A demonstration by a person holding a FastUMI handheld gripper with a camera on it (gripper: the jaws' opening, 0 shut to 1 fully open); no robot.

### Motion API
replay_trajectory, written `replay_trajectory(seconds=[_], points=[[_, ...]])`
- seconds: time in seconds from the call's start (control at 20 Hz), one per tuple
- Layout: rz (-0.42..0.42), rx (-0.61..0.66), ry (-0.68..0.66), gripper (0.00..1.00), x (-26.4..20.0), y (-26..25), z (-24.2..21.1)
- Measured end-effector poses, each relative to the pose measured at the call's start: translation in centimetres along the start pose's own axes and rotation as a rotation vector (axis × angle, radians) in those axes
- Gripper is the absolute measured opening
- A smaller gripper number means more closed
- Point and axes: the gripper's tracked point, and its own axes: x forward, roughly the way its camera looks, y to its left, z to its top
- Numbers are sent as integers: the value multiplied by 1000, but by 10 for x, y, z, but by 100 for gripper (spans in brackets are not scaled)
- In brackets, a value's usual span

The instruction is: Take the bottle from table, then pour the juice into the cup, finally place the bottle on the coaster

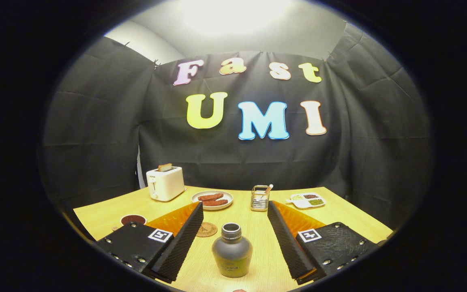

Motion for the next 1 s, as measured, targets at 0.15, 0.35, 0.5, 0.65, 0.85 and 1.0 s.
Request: replay_trajectory(seconds=[0.15,0.35,0.5,0.65,0.85,1.0], points=[[11,4,45,97,4,1,-21],[24,10,104,97,6,4,-45],[32,5,144,97,8,5,-62],[36,-2,180,97,8,6,-78],[40,-11,225,97,8,7,-99],[37,-10,255,97,8,7,-113]])
